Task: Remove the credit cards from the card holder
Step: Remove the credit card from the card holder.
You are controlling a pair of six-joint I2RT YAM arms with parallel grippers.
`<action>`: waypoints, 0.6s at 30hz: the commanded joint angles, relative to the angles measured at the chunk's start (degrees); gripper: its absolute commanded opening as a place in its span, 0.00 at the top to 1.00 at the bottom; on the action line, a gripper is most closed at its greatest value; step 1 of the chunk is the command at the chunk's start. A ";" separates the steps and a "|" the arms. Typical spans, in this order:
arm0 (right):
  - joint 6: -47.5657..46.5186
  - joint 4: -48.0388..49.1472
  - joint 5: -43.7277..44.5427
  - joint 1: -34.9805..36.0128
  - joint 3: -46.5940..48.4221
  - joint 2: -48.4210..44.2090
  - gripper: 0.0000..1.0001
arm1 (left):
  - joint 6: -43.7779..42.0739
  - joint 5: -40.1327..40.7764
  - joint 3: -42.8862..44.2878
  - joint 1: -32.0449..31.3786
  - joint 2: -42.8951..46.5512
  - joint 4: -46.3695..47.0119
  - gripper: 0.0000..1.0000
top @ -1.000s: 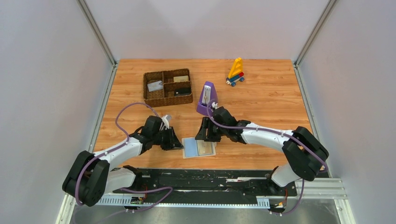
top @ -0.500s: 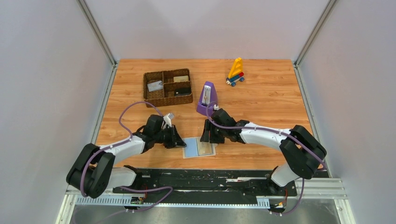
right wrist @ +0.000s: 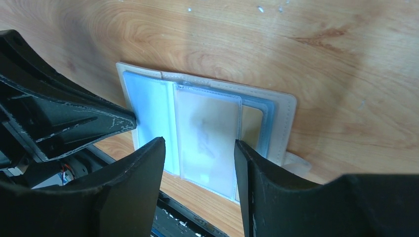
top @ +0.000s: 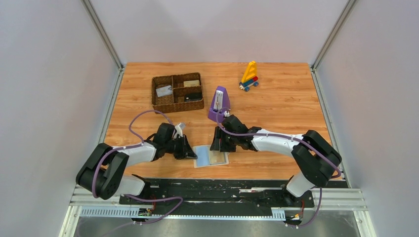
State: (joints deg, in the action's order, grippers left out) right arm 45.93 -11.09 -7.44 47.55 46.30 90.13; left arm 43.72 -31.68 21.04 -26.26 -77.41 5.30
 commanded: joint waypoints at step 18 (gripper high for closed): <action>4.40 16.52 -12.74 -1.49 -3.82 -1.57 0.45 | -1.98 2.73 -0.38 -0.45 -0.91 -0.34 0.85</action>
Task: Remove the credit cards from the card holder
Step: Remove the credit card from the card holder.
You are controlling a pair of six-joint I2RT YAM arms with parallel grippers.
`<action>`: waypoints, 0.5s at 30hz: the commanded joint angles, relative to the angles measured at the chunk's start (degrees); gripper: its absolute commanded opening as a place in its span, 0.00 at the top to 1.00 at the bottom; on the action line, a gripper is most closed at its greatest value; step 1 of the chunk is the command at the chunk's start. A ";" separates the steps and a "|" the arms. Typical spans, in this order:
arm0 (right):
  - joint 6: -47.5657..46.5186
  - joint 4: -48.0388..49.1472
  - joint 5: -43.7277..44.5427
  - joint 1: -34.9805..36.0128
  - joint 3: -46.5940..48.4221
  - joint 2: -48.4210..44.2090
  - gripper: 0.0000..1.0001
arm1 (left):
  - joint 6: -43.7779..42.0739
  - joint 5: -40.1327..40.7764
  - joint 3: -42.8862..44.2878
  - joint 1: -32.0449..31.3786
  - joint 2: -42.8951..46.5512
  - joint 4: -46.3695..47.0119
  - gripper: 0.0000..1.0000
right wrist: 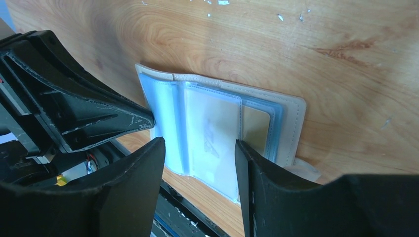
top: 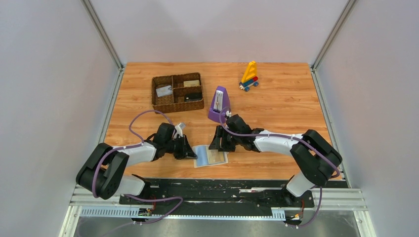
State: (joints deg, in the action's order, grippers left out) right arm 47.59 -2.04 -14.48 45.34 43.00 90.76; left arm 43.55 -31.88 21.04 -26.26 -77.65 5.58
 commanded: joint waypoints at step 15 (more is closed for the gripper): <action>0.86 3.83 -2.61 0.71 0.75 -3.39 0.46 | -1.57 3.23 -0.46 -0.40 -0.30 -1.11 0.85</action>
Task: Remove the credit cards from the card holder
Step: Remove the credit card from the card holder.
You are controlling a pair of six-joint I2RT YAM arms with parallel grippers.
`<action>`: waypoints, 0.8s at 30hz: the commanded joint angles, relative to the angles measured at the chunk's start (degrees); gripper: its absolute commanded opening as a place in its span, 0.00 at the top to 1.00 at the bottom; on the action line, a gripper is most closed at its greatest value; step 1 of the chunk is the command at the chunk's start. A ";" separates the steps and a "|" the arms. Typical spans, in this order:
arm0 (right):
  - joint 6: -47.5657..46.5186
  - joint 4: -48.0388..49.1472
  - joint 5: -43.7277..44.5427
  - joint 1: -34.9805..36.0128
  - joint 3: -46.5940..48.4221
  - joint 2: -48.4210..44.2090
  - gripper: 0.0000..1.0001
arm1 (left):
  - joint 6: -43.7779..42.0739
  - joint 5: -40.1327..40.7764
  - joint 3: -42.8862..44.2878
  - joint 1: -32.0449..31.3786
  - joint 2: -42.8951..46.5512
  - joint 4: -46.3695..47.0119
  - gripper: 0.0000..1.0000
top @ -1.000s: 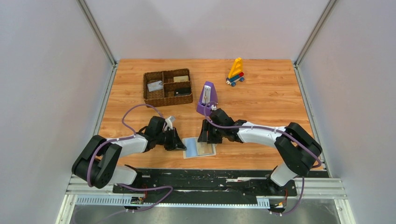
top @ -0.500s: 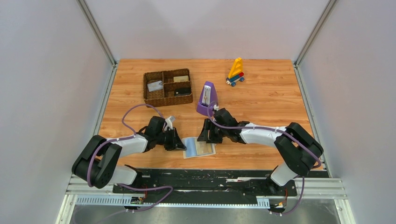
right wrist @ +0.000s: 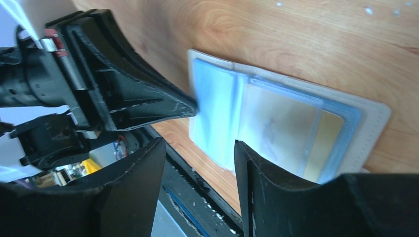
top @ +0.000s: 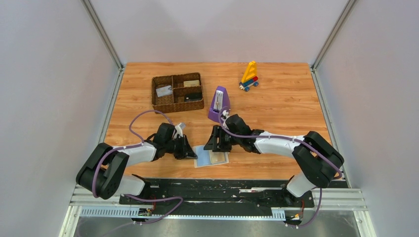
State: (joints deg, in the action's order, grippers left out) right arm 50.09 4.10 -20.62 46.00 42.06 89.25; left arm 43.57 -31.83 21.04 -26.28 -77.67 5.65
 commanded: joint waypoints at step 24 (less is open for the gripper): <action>-7.06 -30.01 32.94 9.96 16.50 7.82 0.31 | -1.33 3.20 -0.94 -0.37 2.11 -2.44 0.85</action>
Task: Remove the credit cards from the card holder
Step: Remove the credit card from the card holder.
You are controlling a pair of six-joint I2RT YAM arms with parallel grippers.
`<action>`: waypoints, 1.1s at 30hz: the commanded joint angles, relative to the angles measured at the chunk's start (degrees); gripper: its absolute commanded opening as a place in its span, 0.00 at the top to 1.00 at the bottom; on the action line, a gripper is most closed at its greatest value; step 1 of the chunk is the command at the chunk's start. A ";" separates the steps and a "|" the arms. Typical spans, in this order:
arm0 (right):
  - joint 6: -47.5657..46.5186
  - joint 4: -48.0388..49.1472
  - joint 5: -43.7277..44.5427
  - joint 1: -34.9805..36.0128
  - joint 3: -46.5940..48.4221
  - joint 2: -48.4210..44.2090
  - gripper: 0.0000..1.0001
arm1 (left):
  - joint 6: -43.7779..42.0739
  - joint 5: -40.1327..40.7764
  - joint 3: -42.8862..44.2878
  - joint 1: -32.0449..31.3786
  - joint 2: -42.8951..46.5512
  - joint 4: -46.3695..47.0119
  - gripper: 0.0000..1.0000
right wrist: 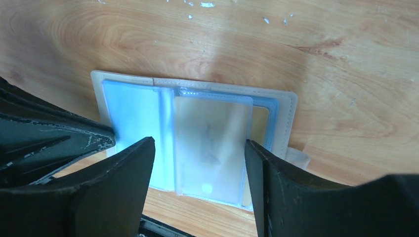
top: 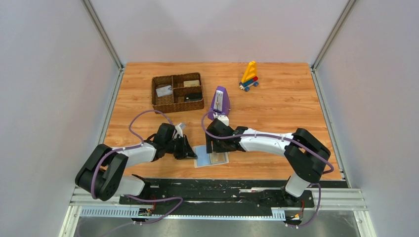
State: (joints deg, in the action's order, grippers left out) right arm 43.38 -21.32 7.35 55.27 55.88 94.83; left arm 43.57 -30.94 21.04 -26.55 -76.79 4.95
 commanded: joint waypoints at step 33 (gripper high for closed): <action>-1.27 -6.28 6.26 3.45 4.28 4.96 0.62 | -1.40 2.95 -1.08 -0.09 2.60 -2.58 0.85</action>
State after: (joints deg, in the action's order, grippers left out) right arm 42.33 -28.97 15.86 58.67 61.54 100.05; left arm 43.55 -29.45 20.60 -26.55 -74.46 2.76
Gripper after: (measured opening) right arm 0.394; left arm 0.148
